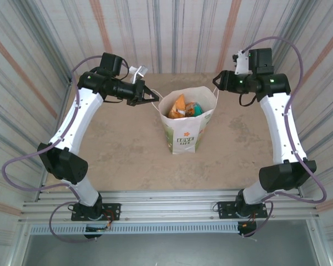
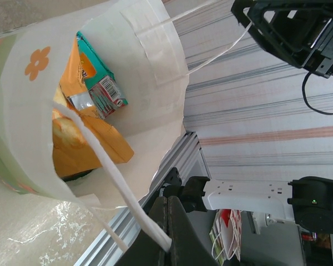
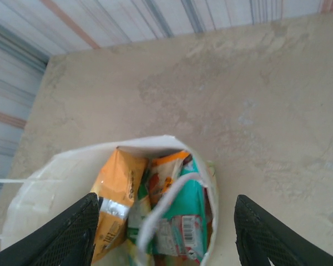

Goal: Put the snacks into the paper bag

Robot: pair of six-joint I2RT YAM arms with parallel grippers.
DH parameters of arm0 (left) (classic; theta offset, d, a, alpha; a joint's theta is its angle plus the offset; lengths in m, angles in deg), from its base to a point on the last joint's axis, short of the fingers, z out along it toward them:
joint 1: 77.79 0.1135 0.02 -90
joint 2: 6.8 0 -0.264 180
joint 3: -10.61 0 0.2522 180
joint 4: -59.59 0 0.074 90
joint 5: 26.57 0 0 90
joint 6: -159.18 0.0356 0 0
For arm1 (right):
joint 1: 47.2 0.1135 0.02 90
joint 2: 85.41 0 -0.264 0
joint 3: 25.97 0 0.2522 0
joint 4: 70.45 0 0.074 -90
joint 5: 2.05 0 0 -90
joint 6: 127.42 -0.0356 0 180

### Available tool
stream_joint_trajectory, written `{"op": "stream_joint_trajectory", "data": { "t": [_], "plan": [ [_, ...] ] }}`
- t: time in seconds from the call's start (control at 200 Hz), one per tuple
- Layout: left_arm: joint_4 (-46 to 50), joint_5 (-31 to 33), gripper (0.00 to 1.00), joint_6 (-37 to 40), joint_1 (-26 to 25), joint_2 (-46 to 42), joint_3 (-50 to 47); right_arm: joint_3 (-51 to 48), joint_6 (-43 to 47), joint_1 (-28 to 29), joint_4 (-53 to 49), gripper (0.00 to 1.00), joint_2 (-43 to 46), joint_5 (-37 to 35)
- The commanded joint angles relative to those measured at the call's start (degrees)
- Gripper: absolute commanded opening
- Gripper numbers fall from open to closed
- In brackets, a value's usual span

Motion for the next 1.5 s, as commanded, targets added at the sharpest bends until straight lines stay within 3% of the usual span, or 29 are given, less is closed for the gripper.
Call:
{"op": "stream_joint_trajectory", "data": {
  "t": [0.0,0.07,0.22,0.446,0.726,0.842,0.937,1.007,1.102,1.157,1.182,1.197,1.207,1.262,1.313,1.323,1.338,1.343,1.493],
  "plan": [
    [1.3,-2.0,0.00,1.5,0.3,-3.2,1.4,-0.9,-2.3,1.1,-1.5,0.62,-0.5,1.2],
    [1.3,-1.9,0.00,1.5,0.2,-3.4,1.3,-0.9,-3.0,1.5,-1.2,0.53,-1.0,3.9],
    [2.6,-0.6,0.00,2.4,0.6,-3.7,2.3,-1.7,-4.9,2.2,2.5,0.00,0.5,5.6],
    [8.5,-0.3,0.00,5.9,4.0,-3.4,5.9,-2.8,-7.3,3.7,8.7,0.00,3.4,6.0],
    [9.3,-0.3,0.02,7.1,5.0,-5.7,2.8,-6.1,-10.0,6.8,12.9,0.00,4.1,7.1],
    [9.2,1.4,0.14,7.4,5.0,-6.9,0.7,-7.6,-9.6,7.0,11.0,0.27,4.5,5.9],
    [9.5,4.0,0.40,7.8,5.1,-8.2,0.4,-7.7,-7.6,6.6,8.2,0.45,6.3,3.0],
    [9.8,6.5,0.60,8.2,5.7,-9.2,0.4,-8.0,-6.2,5.1,6.1,0.50,8.1,1.0],
    [9.4,10.6,0.64,8.6,7.0,-11.5,-0.7,-11.1,-5.0,1.6,5.6,0.53,11.9,-1.1],
    [9.3,15.2,0.73,8.7,7.7,-13.2,-1.8,-14.8,-4.2,-0.7,7.0,0.54,14.8,-2.8],
    [9.3,17.9,0.82,8.8,7.9,-14.1,-2.5,-16.9,-3.8,-1.9,8.1,0.55,16.3,-3.6],
    [9.3,19.8,0.95,9.0,7.9,-14.7,-3.0,-18.4,-3.5,-2.6,8.9,0.55,17.2,-4.1],
    [9.3,21.0,0.98,9.1,8.0,-15.1,-3.4,-19.4,-3.3,-2.9,9.5,0.56,17.8,-4.5],
    [8.8,28.2,0.99,9.5,8.0,-17.4,-5.9,-24.9,-3.0,-5.4,12.6,0.62,20.9,-6.6],
    [7.2,33.7,0.99,9.8,8.0,-20.0,-9.5,-30.4,-3.1,-7.4,16.1,0.73,24.0,-8.1],
    [6.6,34.5,0.99,9.9,8.0,-20.5,-10.5,-31.6,-3.3,-7.7,16.8,0.78,24.5,-8.2],
    [5.7,35.7,0.99,10.0,8.1,-21.5,-12.1,-33.8,-3.6,-8.3,18.0,0.99,25.6,-8.6],
    [5.4,36.0,0.99,10.1,8.1,-21.7,-12.7,-34.3,-3.6,-8.4,18.4,1.00,26.0,-8.7],
    [-15.6,49.9,0.99,10.9,8.3,-33.0,-35.3,-50.3,-3.0,-9.8,30.8,0.99,33.2,-10.7]
  ]
}}
